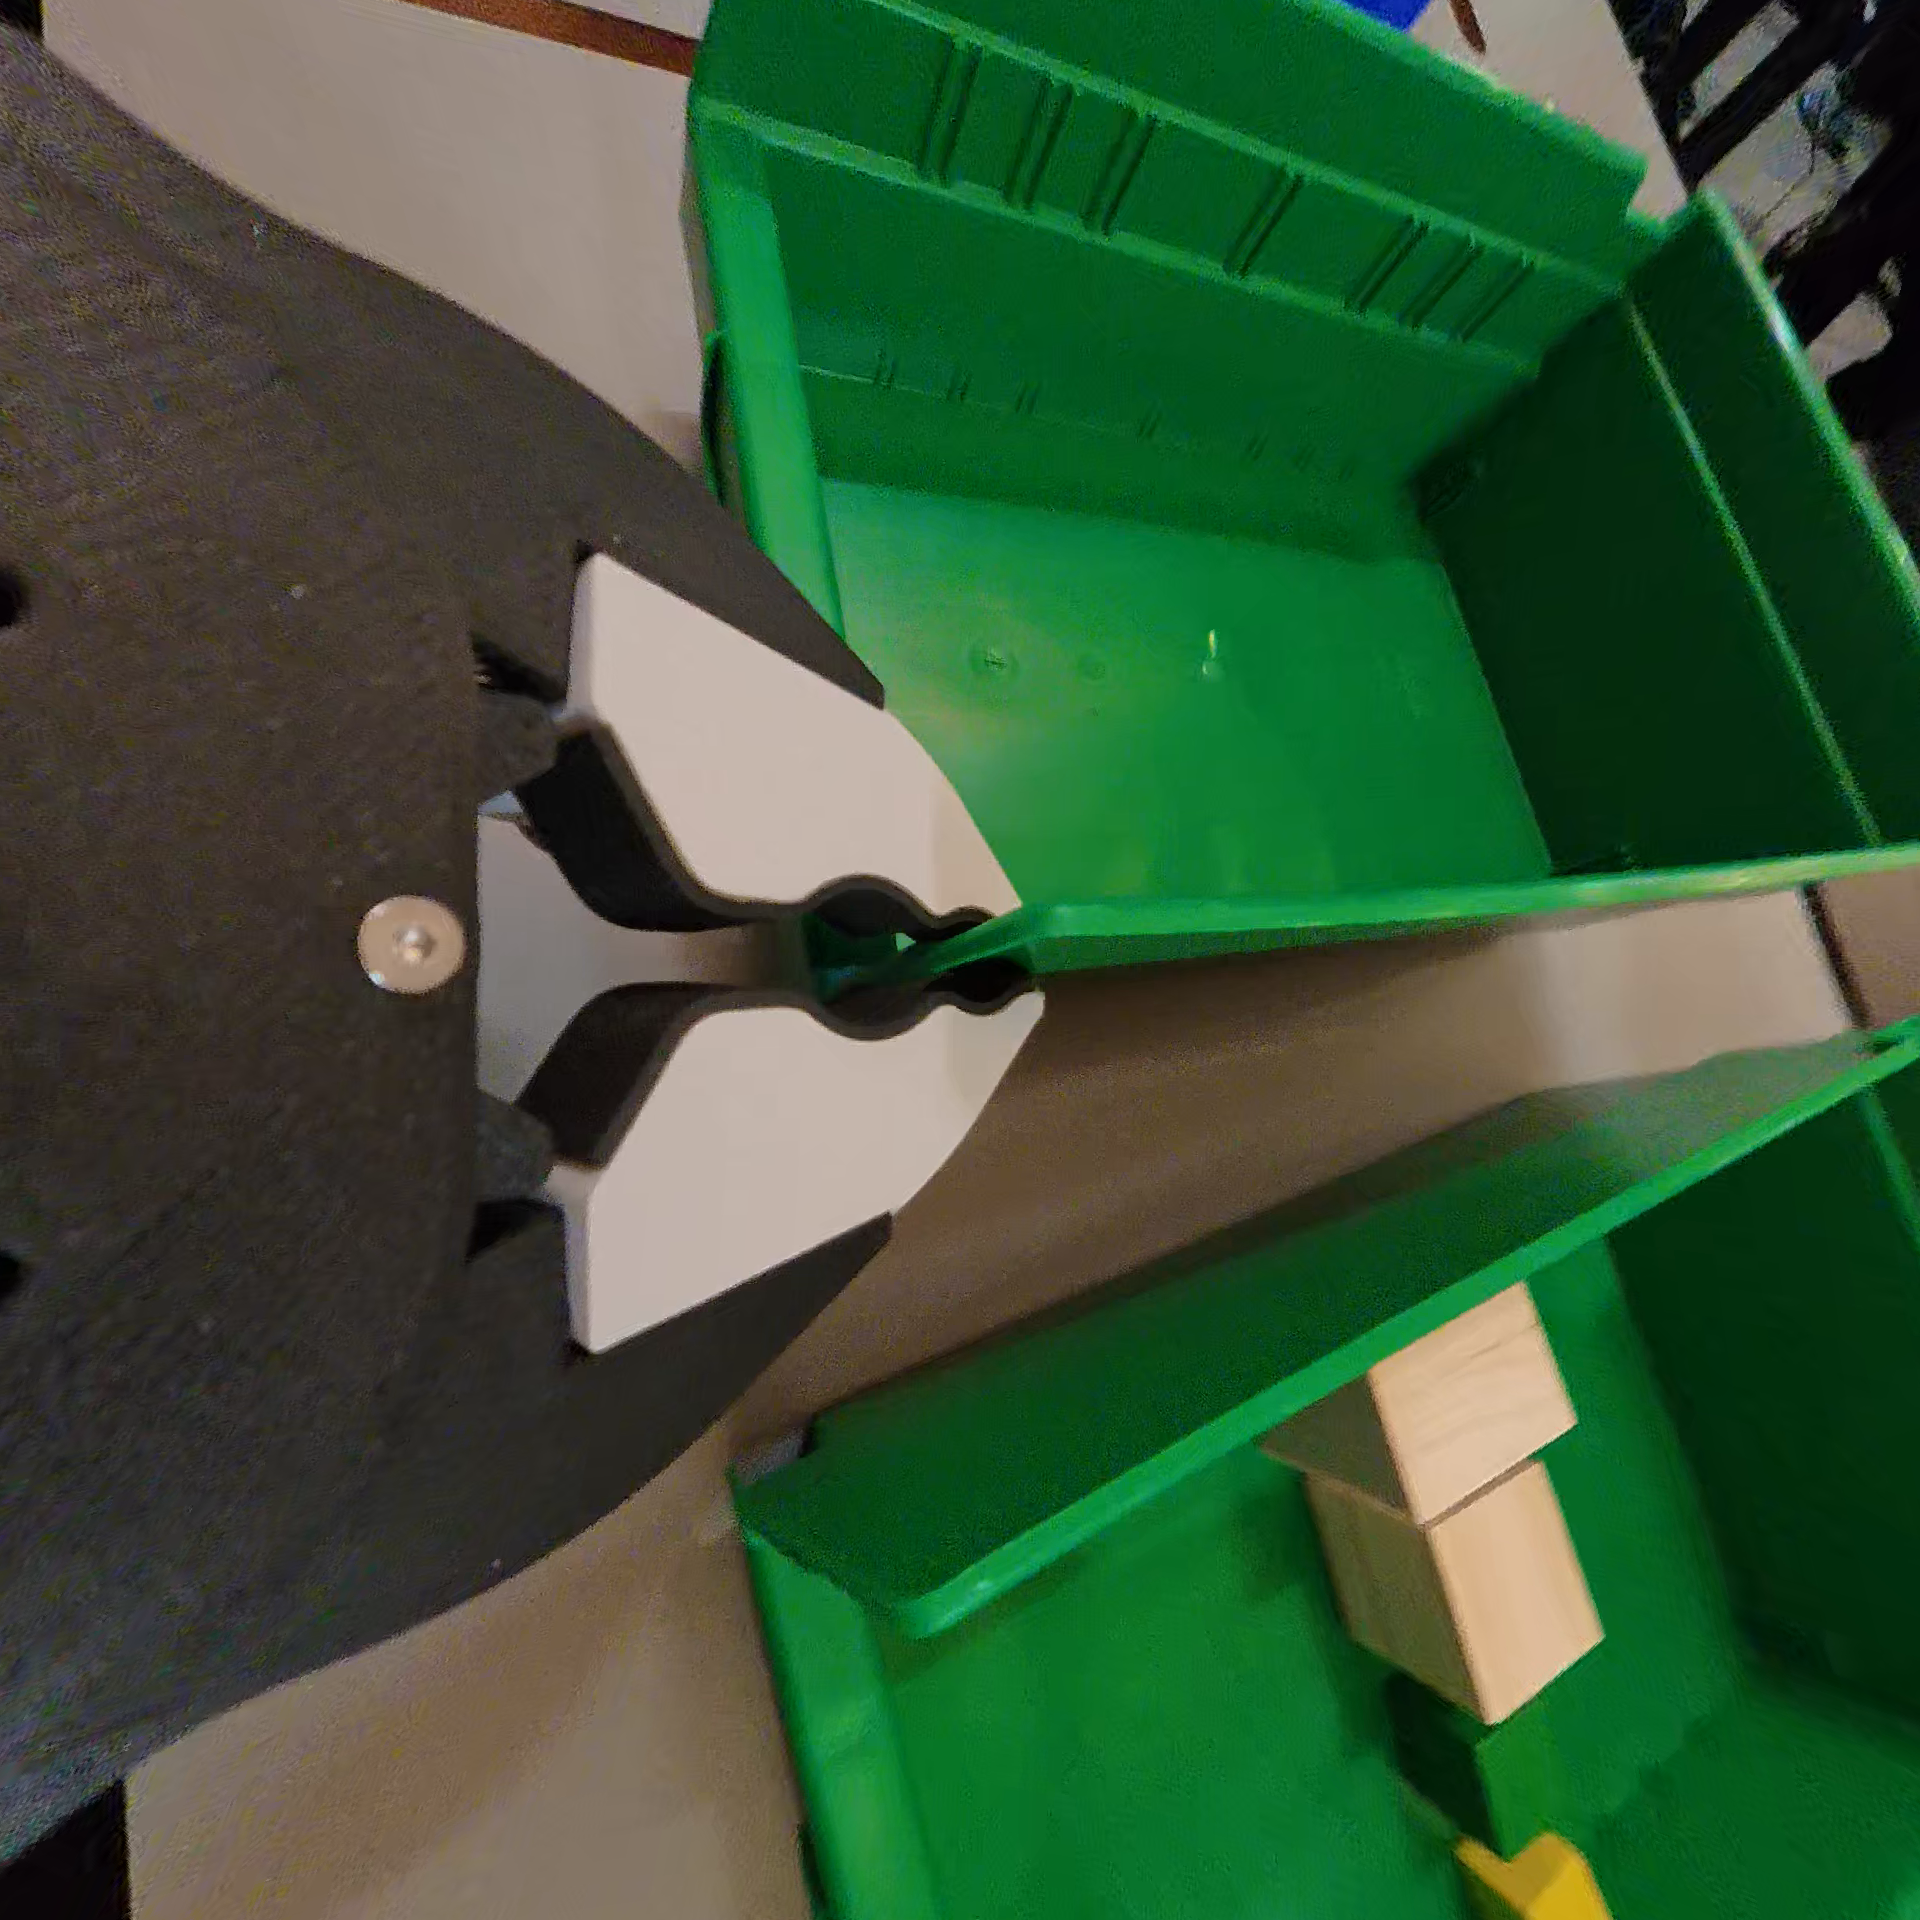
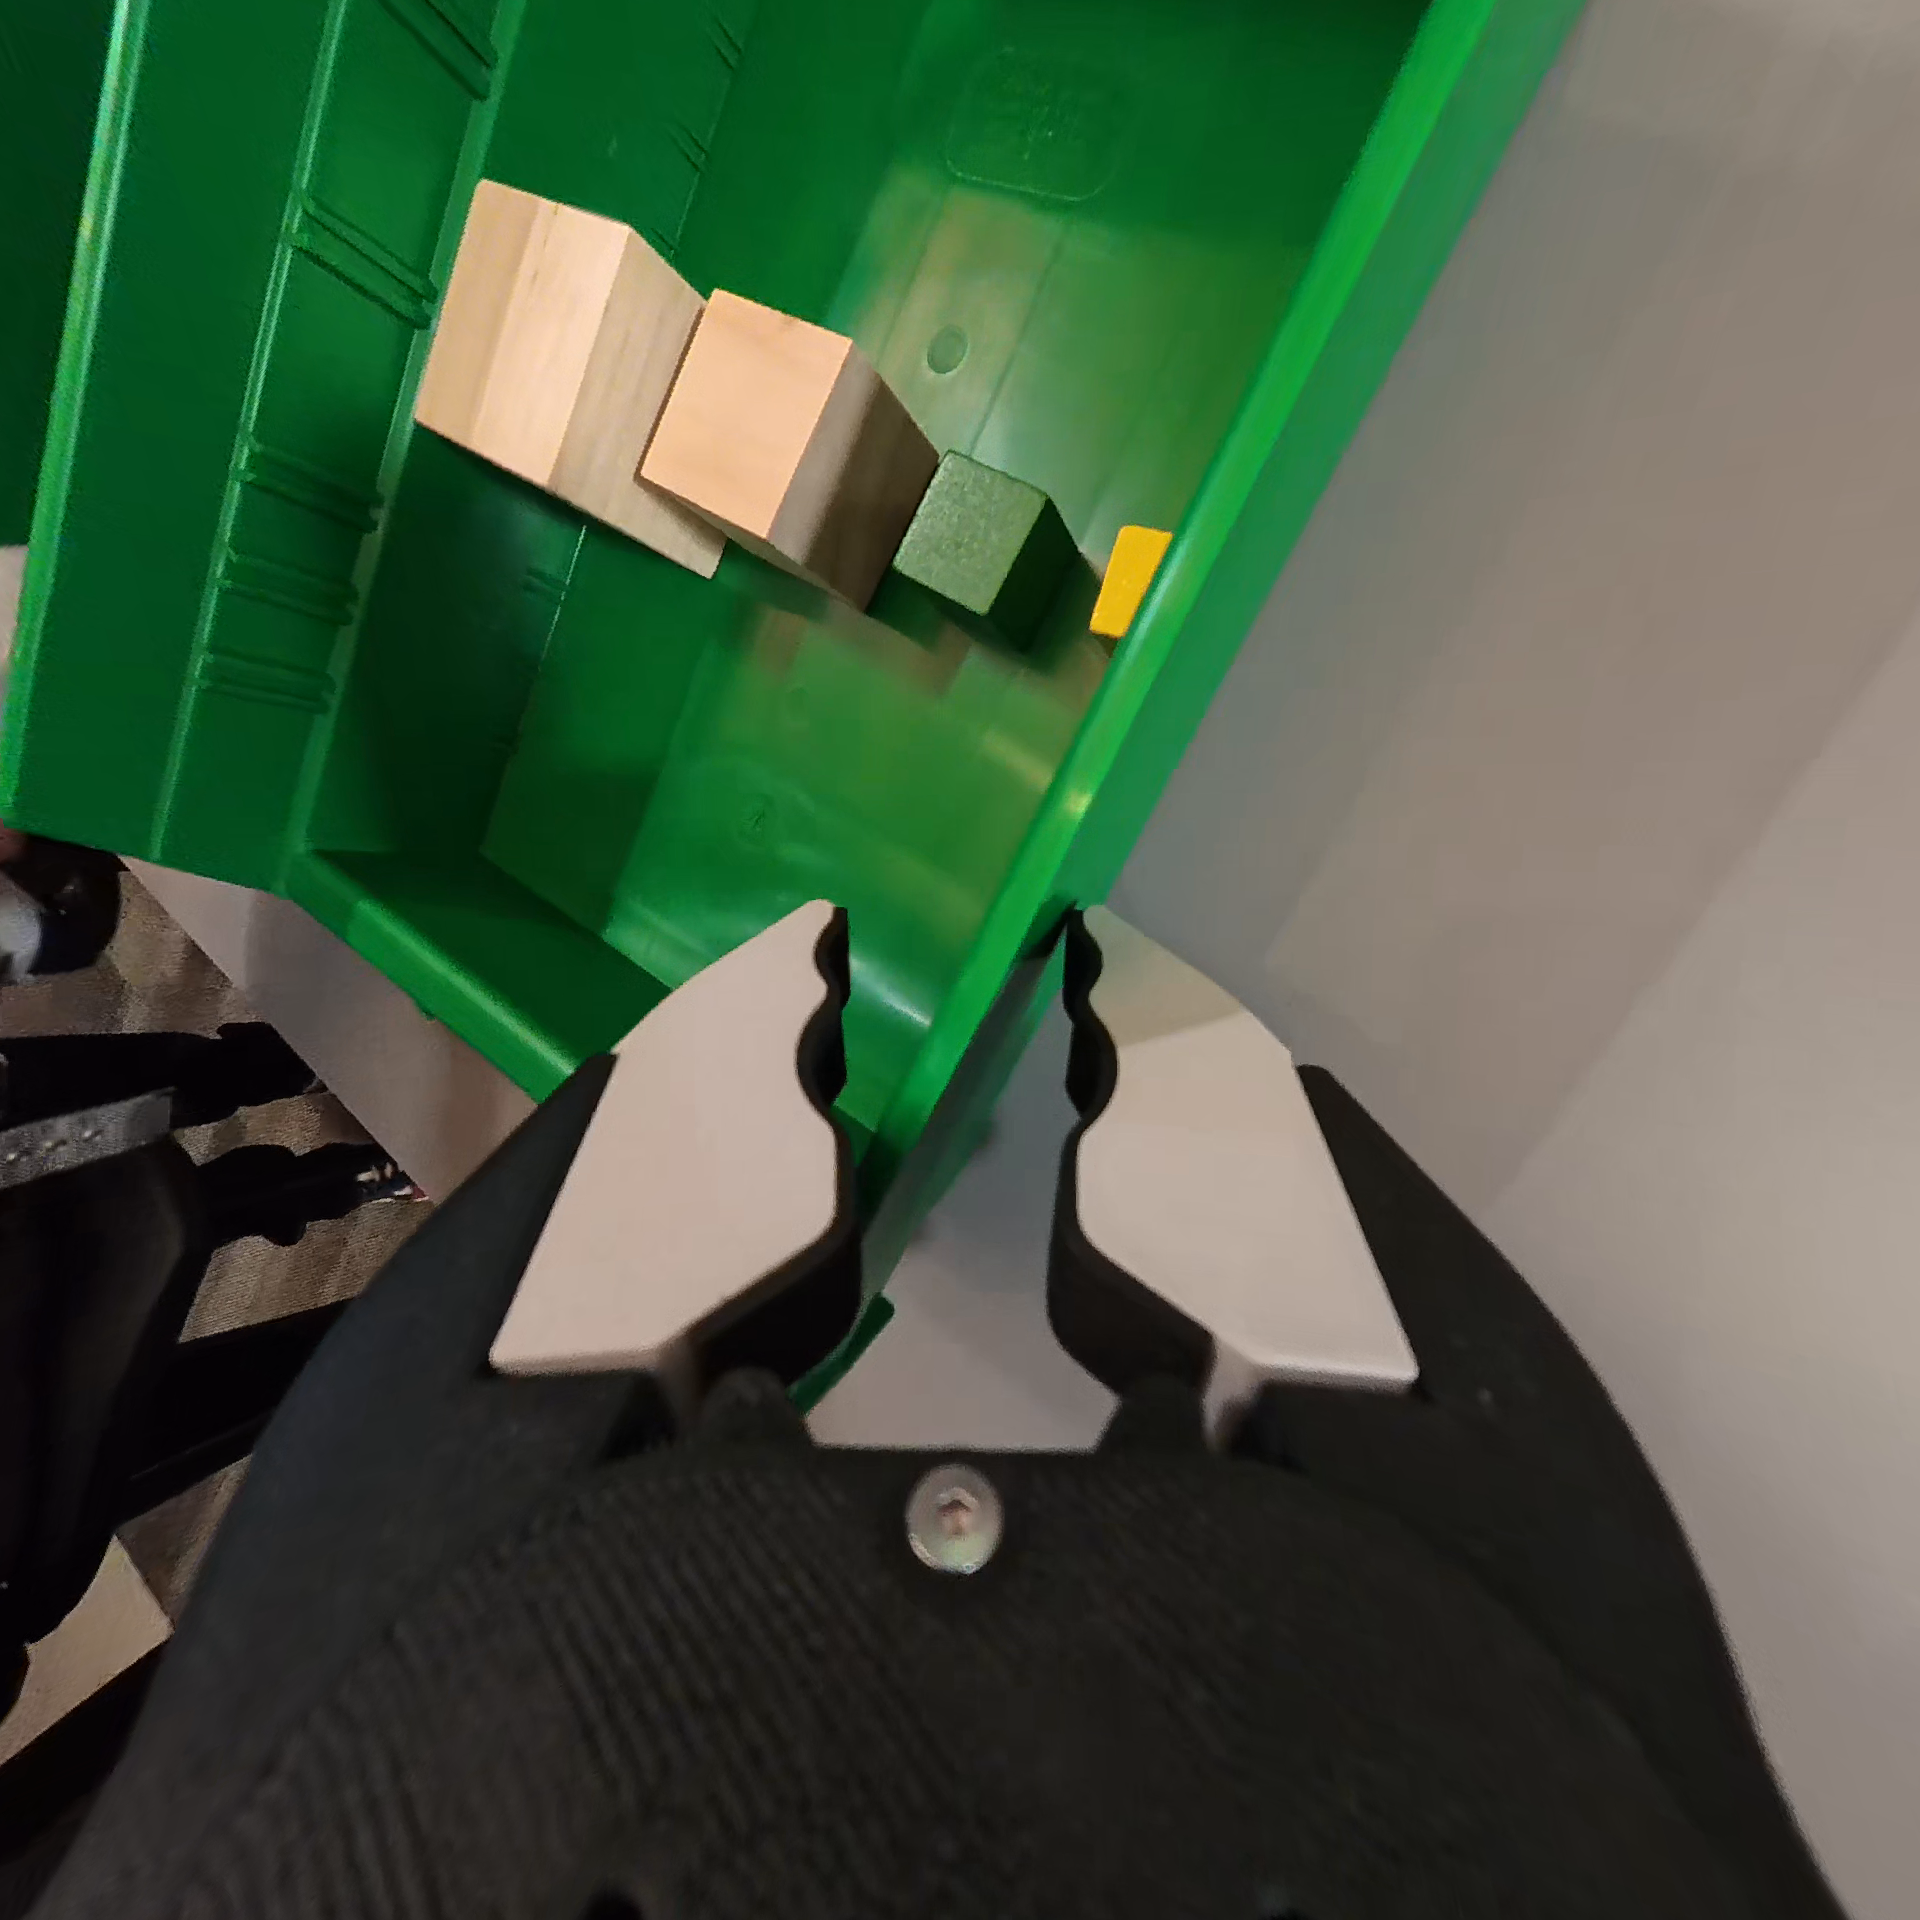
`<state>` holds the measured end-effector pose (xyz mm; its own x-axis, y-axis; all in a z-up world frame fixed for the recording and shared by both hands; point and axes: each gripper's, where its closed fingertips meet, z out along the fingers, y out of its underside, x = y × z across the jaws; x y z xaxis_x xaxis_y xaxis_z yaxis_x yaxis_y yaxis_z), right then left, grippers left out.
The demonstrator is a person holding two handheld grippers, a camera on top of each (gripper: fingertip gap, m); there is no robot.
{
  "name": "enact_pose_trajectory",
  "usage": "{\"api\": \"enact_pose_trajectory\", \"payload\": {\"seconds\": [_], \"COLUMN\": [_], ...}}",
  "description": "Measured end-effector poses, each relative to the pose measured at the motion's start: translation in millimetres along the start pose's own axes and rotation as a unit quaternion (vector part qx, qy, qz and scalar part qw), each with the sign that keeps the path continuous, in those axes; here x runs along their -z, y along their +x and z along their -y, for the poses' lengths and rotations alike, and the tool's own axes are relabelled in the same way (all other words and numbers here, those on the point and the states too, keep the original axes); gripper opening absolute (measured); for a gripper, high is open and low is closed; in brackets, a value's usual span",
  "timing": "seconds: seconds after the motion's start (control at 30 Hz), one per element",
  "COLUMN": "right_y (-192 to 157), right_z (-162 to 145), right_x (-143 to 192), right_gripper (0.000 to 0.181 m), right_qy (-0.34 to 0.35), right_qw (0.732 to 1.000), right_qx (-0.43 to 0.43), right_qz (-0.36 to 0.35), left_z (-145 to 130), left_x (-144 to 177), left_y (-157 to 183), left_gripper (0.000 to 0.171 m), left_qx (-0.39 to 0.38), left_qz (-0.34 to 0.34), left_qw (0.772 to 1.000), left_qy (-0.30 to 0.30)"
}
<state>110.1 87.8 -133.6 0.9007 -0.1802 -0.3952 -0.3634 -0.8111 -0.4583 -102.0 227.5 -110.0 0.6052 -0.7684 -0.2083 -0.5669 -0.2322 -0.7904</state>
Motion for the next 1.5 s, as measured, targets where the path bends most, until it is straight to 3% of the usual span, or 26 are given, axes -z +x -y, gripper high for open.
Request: {"api": "enact_pose_trajectory", "payload": {"seconds": [0.4, 0.73, 0.93, 1.07, 1.33, 1.5], "right_y": [-6.7, -35.7, -73.6, -106.5, -165.5, -176.6], "right_z": [9.6, 27.2, 41.9, 52.9, 68.5, 62.7], "right_x": [-9.6, -33.2, -58.8, -80.3, -115.2, -85.0], "right_gripper": [0.043, 0.046, 0.048, 0.051, 0.054, 0.062], "right_qy": [0.0, -0.008, -0.007, -0.01, -0.017, -0.019], "right_qw": [1.0, 0.999, 0.998, 0.997, 0.993, 0.979], "right_qx": [0.004, 0.022, 0.018, 0.027, 0.025, 0.022], "right_qz": [0.008, 0.032, 0.054, 0.068, 0.113, 0.2], "left_z": [26.0, 78.2, 98.3, 99.5, 84.3, 82.3], "left_x": [28.3, 101.6, 140.2, 151.3, 142.2, 146.7], "left_y": [-44.9, -75.1, -80.7, -76.5, -81.9, -88.1], "left_gripper": [0.004, 0.006, 0.006, 0.007, 0.008, 0.009], "left_qx": [0.051, 0.035, 0.033, 0.022, 0.032, 0.013], "left_qz": [0.036, 0.083, 0.089, 0.093, 0.082, 0.101], "left_qw": [0.995, 0.985, 0.979, 0.979, 0.982, 0.982], "left_qy": [0.072, 0.145, 0.178, 0.179, 0.165, 0.161]}}
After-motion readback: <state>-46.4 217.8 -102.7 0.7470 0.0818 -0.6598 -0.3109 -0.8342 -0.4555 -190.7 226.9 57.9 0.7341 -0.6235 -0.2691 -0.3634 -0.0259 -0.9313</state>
